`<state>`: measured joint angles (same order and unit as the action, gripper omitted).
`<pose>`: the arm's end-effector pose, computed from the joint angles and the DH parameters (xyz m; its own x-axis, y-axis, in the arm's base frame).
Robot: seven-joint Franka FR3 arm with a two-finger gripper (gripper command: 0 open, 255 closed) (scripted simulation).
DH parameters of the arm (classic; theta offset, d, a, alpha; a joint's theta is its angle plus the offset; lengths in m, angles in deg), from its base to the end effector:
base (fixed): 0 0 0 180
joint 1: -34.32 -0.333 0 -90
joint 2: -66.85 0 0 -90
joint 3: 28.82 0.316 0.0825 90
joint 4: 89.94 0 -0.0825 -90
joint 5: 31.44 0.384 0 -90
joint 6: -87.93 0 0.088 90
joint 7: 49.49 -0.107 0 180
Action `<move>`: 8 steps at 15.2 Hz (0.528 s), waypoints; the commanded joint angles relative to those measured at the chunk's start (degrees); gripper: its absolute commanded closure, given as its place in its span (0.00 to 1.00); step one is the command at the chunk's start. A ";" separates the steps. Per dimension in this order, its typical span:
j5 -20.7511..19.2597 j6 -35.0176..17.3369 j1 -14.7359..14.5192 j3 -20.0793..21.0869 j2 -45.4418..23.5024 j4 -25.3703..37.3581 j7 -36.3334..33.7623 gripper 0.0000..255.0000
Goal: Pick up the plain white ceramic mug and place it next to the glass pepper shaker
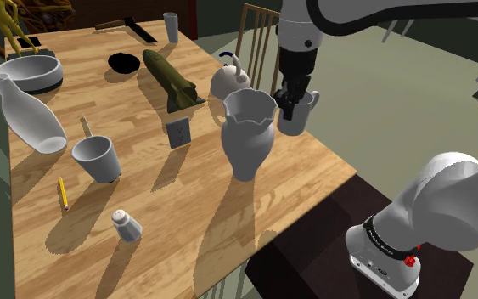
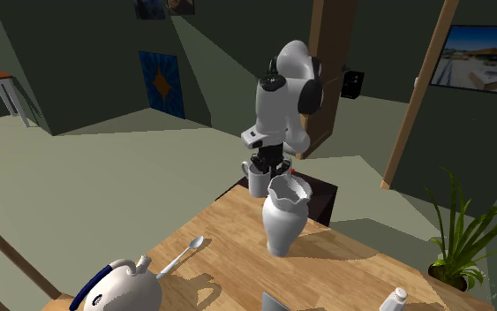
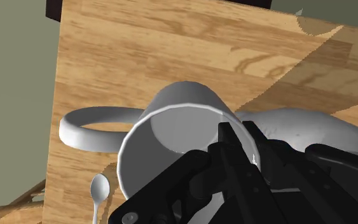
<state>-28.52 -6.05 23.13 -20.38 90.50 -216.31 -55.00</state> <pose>0.3853 0.1499 0.5302 0.9642 0.2158 -0.1539 0.2220 -0.9747 0.0241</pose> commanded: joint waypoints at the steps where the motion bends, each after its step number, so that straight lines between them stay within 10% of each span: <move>1: 1.16 0.38 -1.16 2.16 -1.64 1.28 -2.95 1.00; 8: 3.89 -0.06 -4.64 9.06 -7.08 6.79 -12.88 1.00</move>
<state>-24.87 -5.82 18.90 -12.23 84.48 -210.35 -66.48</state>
